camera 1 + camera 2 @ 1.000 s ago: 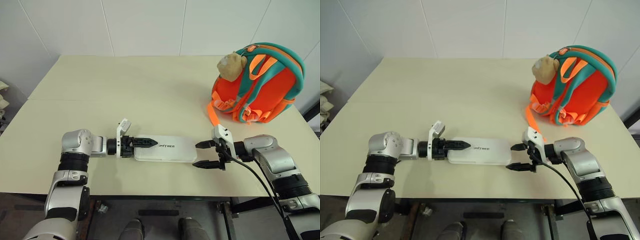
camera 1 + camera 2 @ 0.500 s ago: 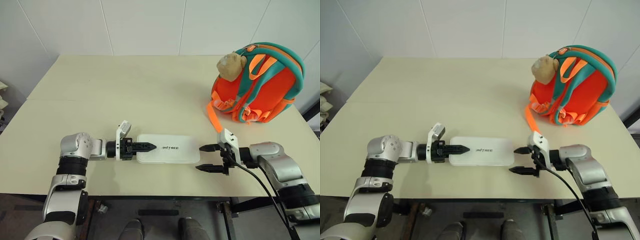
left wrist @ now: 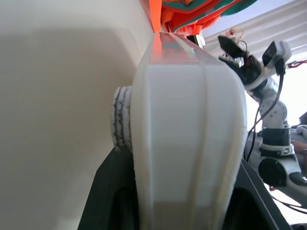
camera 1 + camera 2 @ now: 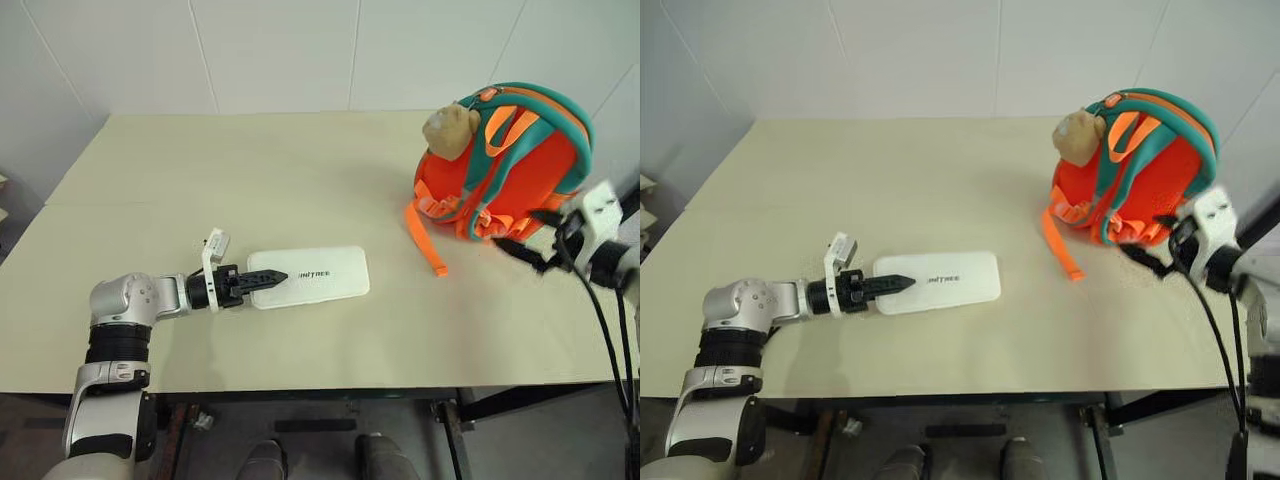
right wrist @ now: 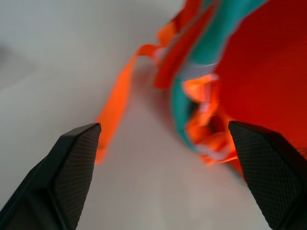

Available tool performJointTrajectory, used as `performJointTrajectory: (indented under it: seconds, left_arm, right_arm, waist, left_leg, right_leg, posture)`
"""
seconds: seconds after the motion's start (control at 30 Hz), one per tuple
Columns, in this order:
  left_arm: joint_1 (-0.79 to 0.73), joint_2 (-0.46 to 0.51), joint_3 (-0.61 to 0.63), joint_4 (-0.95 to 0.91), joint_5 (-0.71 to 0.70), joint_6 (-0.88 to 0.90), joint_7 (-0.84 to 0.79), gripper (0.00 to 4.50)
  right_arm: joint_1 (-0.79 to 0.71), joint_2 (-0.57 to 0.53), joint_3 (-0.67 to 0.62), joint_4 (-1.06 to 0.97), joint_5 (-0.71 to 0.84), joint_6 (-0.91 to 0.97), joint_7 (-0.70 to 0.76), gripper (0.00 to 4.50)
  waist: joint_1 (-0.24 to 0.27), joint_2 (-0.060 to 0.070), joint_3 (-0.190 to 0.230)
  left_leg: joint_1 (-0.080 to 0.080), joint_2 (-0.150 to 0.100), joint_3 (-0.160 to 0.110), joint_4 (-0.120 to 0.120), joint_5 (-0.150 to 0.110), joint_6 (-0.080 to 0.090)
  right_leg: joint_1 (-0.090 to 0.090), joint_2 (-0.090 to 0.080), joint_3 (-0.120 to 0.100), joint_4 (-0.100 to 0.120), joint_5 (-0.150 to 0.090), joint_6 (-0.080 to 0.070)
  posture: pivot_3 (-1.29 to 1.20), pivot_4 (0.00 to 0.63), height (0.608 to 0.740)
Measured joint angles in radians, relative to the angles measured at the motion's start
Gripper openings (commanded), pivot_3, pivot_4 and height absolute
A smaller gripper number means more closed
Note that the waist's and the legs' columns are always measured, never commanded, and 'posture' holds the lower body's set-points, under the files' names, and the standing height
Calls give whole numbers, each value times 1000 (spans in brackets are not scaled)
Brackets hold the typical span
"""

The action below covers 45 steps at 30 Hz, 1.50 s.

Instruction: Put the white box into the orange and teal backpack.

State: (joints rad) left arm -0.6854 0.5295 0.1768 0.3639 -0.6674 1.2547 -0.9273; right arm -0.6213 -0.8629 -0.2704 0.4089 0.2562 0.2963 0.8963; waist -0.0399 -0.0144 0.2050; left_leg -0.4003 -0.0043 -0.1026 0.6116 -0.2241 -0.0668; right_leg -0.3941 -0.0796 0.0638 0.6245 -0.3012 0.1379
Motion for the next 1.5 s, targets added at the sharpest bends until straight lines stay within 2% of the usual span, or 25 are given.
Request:
performJointTrajectory:
  seconds: [0.1, 0.3, 0.4, 0.5, 0.63, 0.8, 0.9, 0.93, 1.03, 1.1, 1.2, 1.33, 1.5]
  left_arm:
    - [32, 1, 8, -45, -10, -6, 6, 1253]
    - [99, 3, 47, -144, -52, 9, 44, 1253]
    - [123, -4, 91, -166, -74, 14, 87, 1253]
    - [147, -13, 139, -203, -93, 16, 133, 1253]
    - [185, -34, 181, -244, -121, 20, 183, 1253]
    - [201, -44, 200, -278, -140, 11, 218, 1253]
    - [213, -41, 214, -282, -152, -3, 223, 1253]
    - [217, -37, 217, -283, -153, -7, 223, 1253]
    - [225, -8, 220, -285, -156, -15, 224, 1253]
    - [224, 4, 242, -284, -164, -16, 226, 1253]
    - [217, 28, 285, -266, -191, -15, 227, 1253]
    - [217, 75, 280, -263, -190, -28, 223, 1253]
    - [206, 124, 267, -210, -185, -55, 197, 1253]
  right_arm:
    - [-150, 54, 49, 146, -40, -79, -22, 4500]
    - [-324, 184, 151, 427, -116, -231, -39, 4500]
    - [-437, 241, 168, 609, -170, -336, -135, 4500]
    - [-509, 267, 161, 739, -198, -422, -244, 3892]
    - [-535, 301, 109, 823, -181, -508, -275, 2616]
    - [-539, 332, 69, 853, -143, -551, -183, 993]
    - [-547, 333, 44, 852, -105, -539, -91, 199]
    - [-552, 335, 36, 849, -88, -523, -54, 58]
    - [-566, 352, 22, 790, -24, -406, 105, 49]
    - [-563, 367, 27, 666, 47, -241, 237, 49]
    - [-481, 369, 95, 252, 192, 98, 353, 48]
    - [-374, 370, 183, -177, 369, 421, 375, 48]
    - [-315, 387, 184, -433, 543, 642, 294, 48]
  waist:
    - [-6, 0, 0]
    - [-10, 0, 0]
    - [-15, 0, 0]
    - [-15, 0, 0]
    - [-15, 0, 0]
    - [-19, 0, 0]
    - [-23, 0, 0]
    - [-24, 0, 0]
    - [-33, 1, 1]
    - [-40, 1, 1]
    - [-43, 2, 1]
    - [-39, 2, 1]
    - [-17, 1, 1]
  left_leg:
    - [0, 0, 0, -1, 0, 0]
    - [-3, 0, 0, -2, -1, -1]
    - [-3, 0, 0, -2, -1, -1]
    - [-3, 0, 0, -2, -1, -1]
    - [-3, 0, 0, -2, -1, -1]
    - [-3, 0, 0, -1, -1, -1]
    - [-2, 0, 0, -2, -1, -2]
    - [-2, 0, 0, -2, -1, -2]
    - [-2, 1, 0, -2, -1, -2]
    - [-2, 1, -1, -2, -1, -2]
    - [-3, 2, -1, -3, -1, -3]
    - [-5, 2, -1, -7, -1, -3]
    - [-7, 2, -1, -6, -1, -3]
  right_leg:
    - [0, 0, 0, -1, 0, 0]
    - [-3, 0, 0, -2, 0, 1]
    - [-3, 0, 0, -2, 0, 1]
    - [-3, 0, 0, -2, 0, 1]
    - [-3, 0, 0, -2, 0, 1]
    - [-2, 0, 0, 0, 0, 1]
    - [-2, 0, 0, 0, 0, 1]
    - [-3, 1, 0, 1, 0, 1]
    - [-3, 1, 0, 1, 0, 1]
    - [-3, 1, 0, 2, 0, 1]
    - [-6, 2, 0, 3, 0, 1]
    - [-10, 1, 0, 3, -2, -1]
    - [-12, 1, 0, 4, -2, -1]
  posture:
    - [0, 150, 740]
    - [0, 150, 740]
    - [0, 150, 740]
    - [0, 150, 740]
    - [0, 150, 740]
    - [0, 150, 740]
    - [0, 150, 740]
    - [0, 150, 740]
    - [0, 150, 740]
    - [0, 150, 740]
    - [0, 150, 740]
    - [0, 150, 740]
    - [0, 150, 740]
